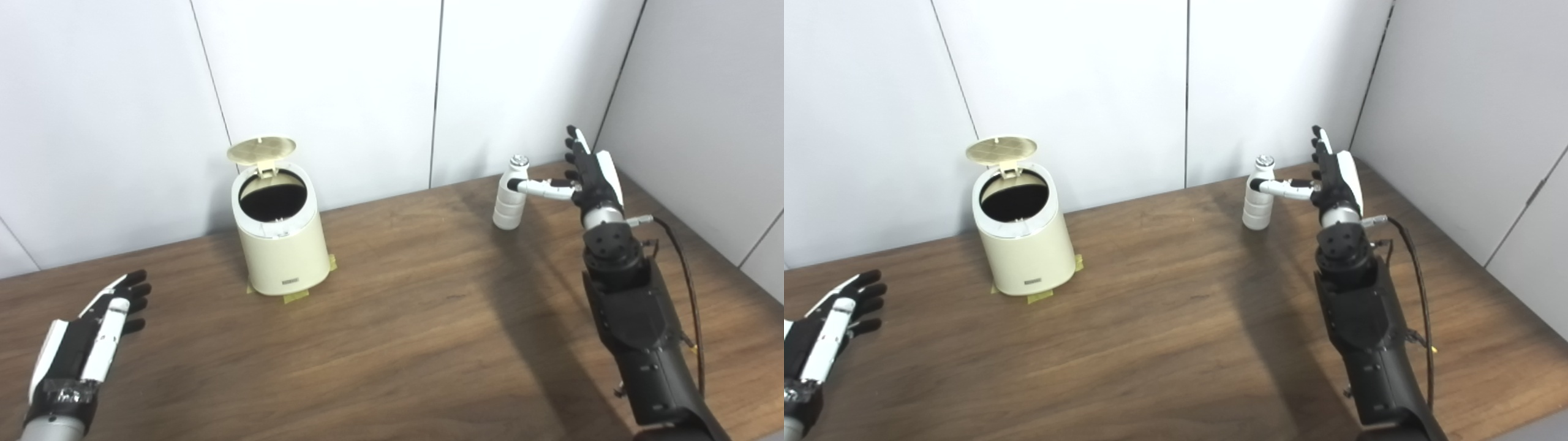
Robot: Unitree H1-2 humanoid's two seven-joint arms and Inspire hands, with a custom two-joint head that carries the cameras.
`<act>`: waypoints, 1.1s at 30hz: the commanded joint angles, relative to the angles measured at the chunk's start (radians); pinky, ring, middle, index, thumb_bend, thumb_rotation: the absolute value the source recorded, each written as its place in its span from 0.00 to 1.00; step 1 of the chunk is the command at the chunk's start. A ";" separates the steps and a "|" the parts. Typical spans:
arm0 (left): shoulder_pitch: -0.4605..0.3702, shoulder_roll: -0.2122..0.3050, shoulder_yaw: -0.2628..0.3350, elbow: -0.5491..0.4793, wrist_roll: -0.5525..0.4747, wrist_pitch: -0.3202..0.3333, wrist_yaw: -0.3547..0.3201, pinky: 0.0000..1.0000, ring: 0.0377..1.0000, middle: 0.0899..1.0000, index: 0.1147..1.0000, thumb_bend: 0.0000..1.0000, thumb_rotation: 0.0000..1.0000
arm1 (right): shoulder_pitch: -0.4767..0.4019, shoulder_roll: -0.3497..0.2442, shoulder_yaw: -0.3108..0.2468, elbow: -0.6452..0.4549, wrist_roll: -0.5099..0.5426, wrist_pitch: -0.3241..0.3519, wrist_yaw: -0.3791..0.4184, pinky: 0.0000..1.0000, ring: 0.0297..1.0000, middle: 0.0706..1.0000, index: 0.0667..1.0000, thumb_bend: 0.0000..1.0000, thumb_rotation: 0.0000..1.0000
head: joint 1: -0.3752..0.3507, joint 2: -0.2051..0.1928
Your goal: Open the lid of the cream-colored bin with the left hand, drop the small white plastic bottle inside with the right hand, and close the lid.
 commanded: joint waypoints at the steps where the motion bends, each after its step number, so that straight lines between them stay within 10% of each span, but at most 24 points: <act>1: -0.030 0.008 0.000 -0.034 0.010 -0.001 -0.006 0.84 0.89 0.86 0.90 0.24 0.99 | -0.050 -0.037 0.004 -0.006 -0.014 -0.001 0.002 0.84 0.90 0.93 0.95 0.91 0.18 | 0.001 0.000; 33: -0.043 -0.031 0.005 -0.026 0.021 -0.003 -0.020 0.84 0.86 0.87 0.93 0.16 0.92 | -0.072 -0.127 0.193 0.164 -0.166 -0.047 -0.003 0.66 0.75 0.76 0.78 0.93 0.10 | 0.011 0.012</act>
